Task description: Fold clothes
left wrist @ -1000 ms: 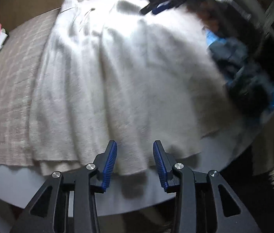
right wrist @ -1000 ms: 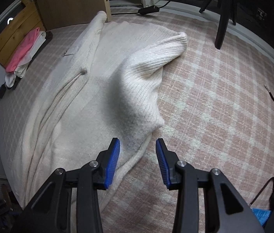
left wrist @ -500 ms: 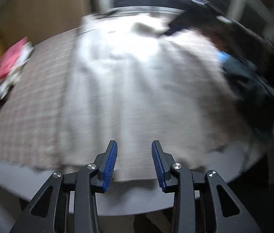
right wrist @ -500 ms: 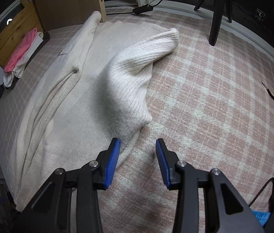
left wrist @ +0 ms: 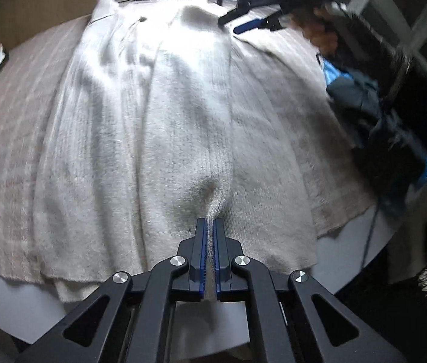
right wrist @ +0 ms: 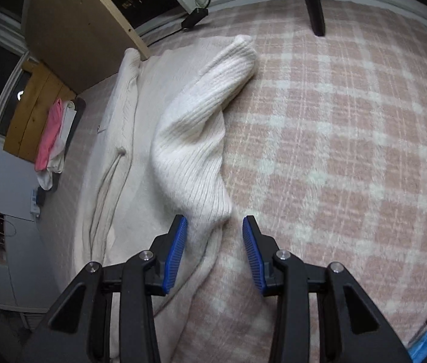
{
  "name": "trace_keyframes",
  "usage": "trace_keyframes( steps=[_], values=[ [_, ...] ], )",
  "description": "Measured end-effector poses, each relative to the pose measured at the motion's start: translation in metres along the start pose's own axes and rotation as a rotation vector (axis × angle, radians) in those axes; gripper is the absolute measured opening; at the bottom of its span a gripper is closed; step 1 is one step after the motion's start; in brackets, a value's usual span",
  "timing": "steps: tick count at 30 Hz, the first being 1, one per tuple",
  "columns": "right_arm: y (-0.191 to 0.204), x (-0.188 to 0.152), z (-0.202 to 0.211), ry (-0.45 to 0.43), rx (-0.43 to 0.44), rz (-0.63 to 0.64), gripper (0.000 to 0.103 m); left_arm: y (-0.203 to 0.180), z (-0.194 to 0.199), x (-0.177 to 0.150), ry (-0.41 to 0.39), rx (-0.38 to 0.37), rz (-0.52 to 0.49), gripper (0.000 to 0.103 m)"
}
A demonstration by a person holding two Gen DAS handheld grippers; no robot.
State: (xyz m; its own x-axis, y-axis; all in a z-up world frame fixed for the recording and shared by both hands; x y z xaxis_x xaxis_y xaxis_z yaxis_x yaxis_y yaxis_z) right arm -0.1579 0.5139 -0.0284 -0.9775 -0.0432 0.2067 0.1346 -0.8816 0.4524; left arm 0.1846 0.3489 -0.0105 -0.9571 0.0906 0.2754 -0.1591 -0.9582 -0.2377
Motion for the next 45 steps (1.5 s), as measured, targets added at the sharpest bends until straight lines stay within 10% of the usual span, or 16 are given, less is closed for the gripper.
trace_keyframes(
  steps=[2, 8, 15, 24, 30, 35, 45],
  values=[
    [0.014, -0.003, -0.011, 0.003, -0.005, 0.02, 0.017, 0.001, 0.008, 0.001, -0.011, -0.049, 0.023, 0.003],
    [0.03, -0.004, 0.008, -0.06, 0.003, 0.05, 0.009, -0.022, 0.029, 0.009, -0.058, -0.128, -0.006, 0.003],
    [0.006, 0.002, -0.004, 0.001, -0.048, 0.022, 0.012, -0.062, -0.023, 0.006, 0.083, -0.106, -0.107, 0.009],
    [0.01, -0.003, 0.027, -0.129, -0.079, 0.077, 0.025, -0.049, 0.001, 0.017, -0.011, -0.109, -0.049, 0.026],
    [0.006, -0.001, -0.004, 0.003, -0.167, 0.125, 0.027, -0.049, -0.011, 0.018, 0.045, -0.061, -0.119, 0.026],
    [-0.014, 0.039, 0.016, -0.174, -0.027, -0.018, 0.037, -0.047, -0.008, 0.025, 0.042, -0.049, -0.115, 0.026],
    [0.0, 0.085, -0.037, -0.182, 0.097, -0.027, 0.031, -0.033, -0.015, 0.022, 0.079, -0.106, -0.096, 0.026]
  ],
)
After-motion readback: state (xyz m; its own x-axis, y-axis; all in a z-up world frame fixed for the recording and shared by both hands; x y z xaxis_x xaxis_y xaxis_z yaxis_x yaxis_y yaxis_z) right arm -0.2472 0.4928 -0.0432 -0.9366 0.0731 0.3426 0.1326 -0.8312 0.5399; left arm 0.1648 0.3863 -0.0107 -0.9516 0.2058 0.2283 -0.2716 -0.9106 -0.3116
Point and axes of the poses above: each gripper's, at about its wrist camera, not at the fingertips, and z roughly against the way its jaws point, y to its left, x to its top, the point moved 3 cm from there along -z, roughly the way its jaws point, and after that the axes turned 5 degrees about y, right-handed, at the moved point
